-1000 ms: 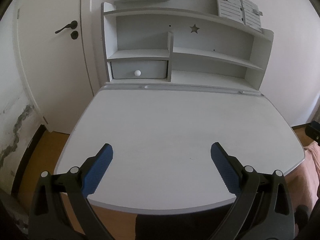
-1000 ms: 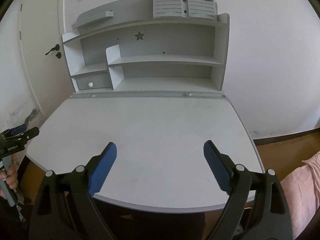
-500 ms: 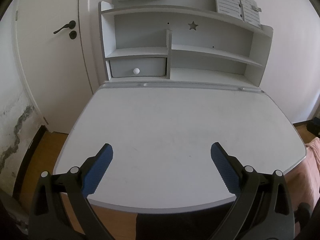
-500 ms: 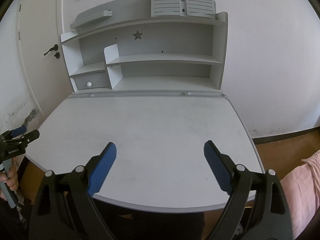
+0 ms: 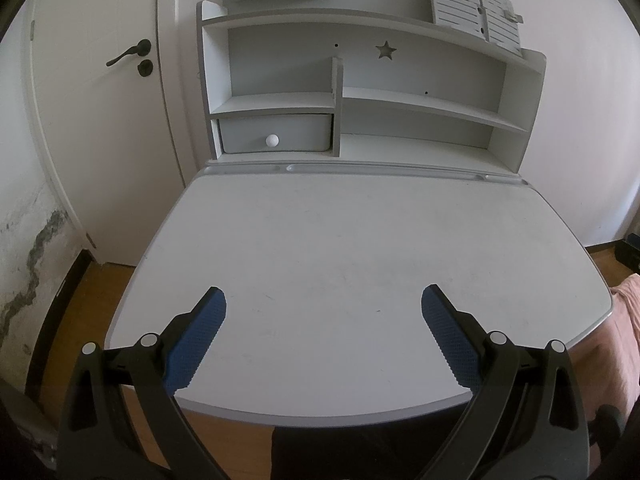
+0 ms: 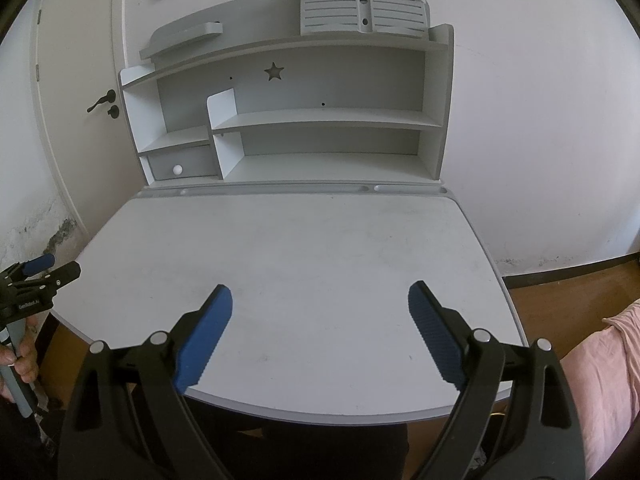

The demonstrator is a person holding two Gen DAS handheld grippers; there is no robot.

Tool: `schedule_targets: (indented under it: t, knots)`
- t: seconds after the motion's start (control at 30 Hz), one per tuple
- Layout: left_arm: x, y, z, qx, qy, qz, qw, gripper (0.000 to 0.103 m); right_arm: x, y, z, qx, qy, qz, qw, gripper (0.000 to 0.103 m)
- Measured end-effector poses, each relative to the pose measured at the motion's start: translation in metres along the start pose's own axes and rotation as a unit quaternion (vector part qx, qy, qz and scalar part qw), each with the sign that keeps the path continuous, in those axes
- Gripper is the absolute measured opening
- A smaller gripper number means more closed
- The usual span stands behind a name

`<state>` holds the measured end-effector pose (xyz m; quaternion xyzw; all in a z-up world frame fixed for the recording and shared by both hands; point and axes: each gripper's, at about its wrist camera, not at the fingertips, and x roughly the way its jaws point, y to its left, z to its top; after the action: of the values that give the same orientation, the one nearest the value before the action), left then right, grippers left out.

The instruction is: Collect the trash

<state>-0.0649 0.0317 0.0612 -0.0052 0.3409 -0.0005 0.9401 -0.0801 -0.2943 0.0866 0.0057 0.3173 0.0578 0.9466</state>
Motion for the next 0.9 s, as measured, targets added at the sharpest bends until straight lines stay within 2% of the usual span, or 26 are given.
schedule_targets:
  t: [0.9]
  knots:
    - [-0.001,-0.0025,-0.0019,-0.001,0.003,0.004,1.0,0.095,-0.0015,-0.0032,-0.0007,-0.002,0.002,0.002,1.0,0.087]
